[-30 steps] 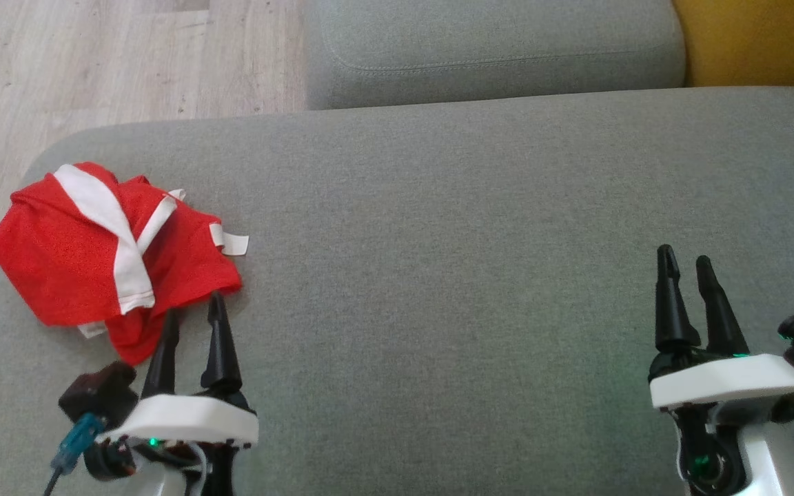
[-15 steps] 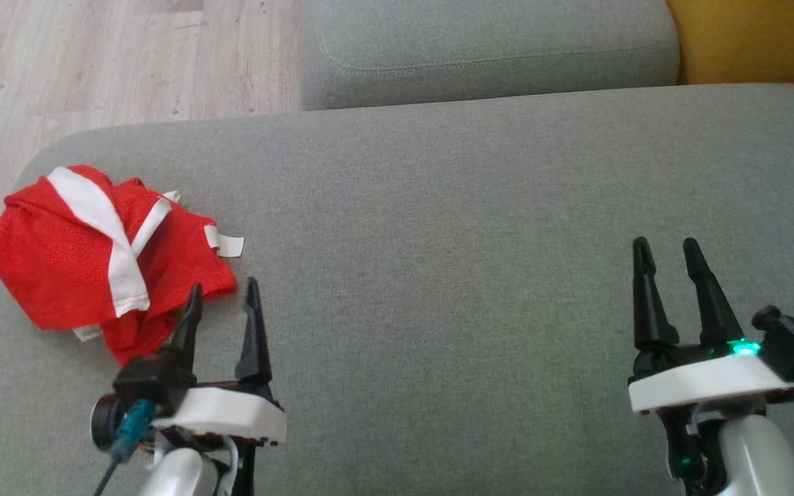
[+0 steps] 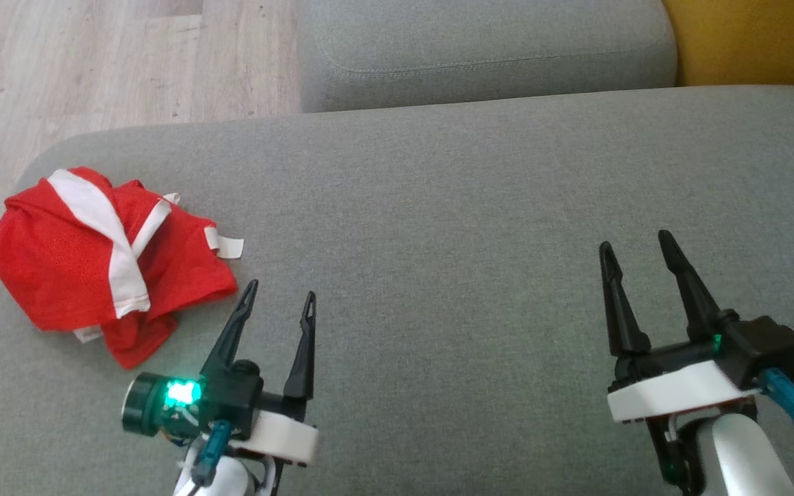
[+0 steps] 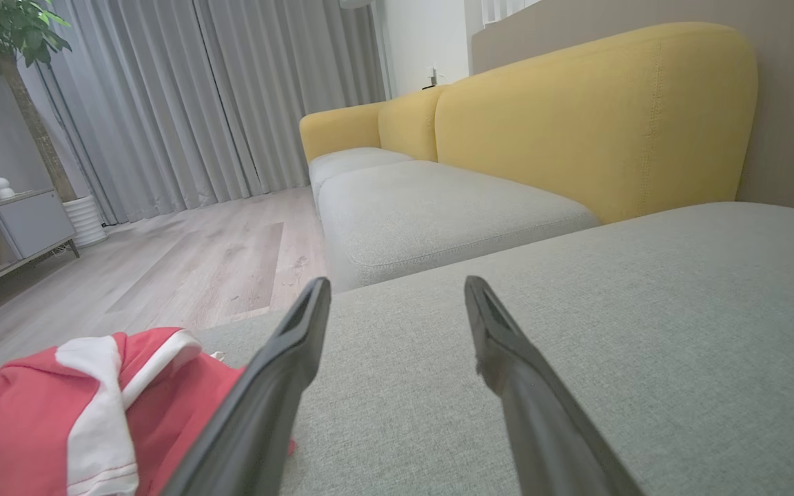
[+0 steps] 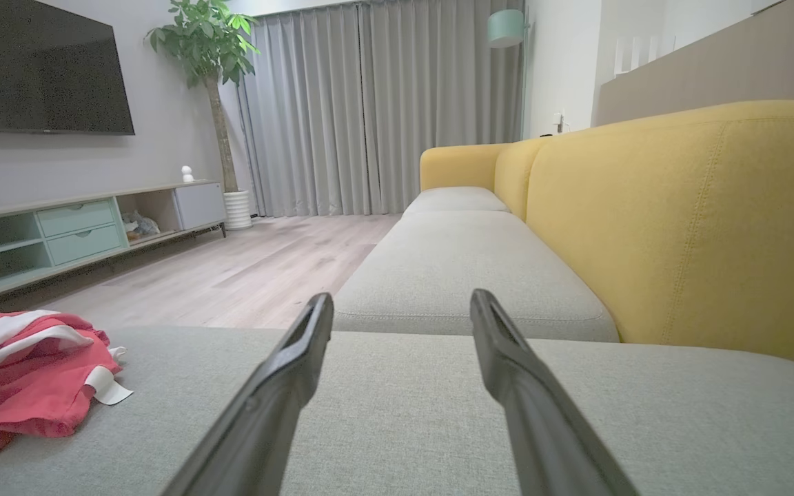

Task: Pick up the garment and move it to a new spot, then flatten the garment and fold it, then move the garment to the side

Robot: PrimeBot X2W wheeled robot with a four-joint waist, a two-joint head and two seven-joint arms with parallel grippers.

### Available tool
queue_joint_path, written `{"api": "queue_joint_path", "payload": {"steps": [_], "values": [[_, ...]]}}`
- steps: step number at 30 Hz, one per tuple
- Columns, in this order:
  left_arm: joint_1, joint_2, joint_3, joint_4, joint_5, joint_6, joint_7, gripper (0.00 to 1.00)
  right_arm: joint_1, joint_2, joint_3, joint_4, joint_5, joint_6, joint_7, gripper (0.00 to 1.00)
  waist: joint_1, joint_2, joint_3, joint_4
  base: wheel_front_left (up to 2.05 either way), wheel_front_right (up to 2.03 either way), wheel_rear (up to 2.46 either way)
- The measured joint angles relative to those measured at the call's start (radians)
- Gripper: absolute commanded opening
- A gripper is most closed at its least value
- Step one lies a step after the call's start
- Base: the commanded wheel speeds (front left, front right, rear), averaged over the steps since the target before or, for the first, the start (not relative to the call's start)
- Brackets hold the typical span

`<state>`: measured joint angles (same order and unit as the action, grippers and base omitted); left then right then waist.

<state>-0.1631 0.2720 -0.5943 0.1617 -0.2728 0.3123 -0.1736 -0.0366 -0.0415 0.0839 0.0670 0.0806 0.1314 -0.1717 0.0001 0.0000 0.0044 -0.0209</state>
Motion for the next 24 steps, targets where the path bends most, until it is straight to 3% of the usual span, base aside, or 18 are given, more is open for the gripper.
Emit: {"api": "queue_joint_path", "payload": {"steps": [5, 13, 19, 24], "values": [[0.001, -0.011, -0.004, -0.029, -0.063, 0.012, -0.014, 1.00, 0.003, 0.000, -0.005, -0.006, 0.055, 0.000, -0.015, 1.00, 0.0000, 0.0000, -0.002, 0.005, 0.00, 0.00, 0.00], [0.042, -0.049, 0.100, -0.037, -0.126, -0.063, -0.040, 1.00, 0.010, -0.001, -0.004, 0.054, 0.119, 0.000, -0.041, 1.00, 0.0000, 0.0000, -0.003, 0.007, 0.00, 0.00, 0.00], [0.084, -0.072, 0.113, 0.067, -0.090, -0.125, -0.056, 1.00, 0.013, -0.001, 0.005, 0.167, 0.132, 0.000, -0.058, 1.00, 0.0000, 0.0000, -0.005, 0.004, 0.00, 0.00, 0.00], [0.084, -0.097, 0.116, 0.101, -0.021, -0.146, -0.067, 1.00, 0.011, -0.001, 0.008, 0.236, 0.095, 0.000, -0.068, 1.00, 0.0000, 0.0000, -0.008, 0.006, 0.00, 0.00, 0.00]]}}
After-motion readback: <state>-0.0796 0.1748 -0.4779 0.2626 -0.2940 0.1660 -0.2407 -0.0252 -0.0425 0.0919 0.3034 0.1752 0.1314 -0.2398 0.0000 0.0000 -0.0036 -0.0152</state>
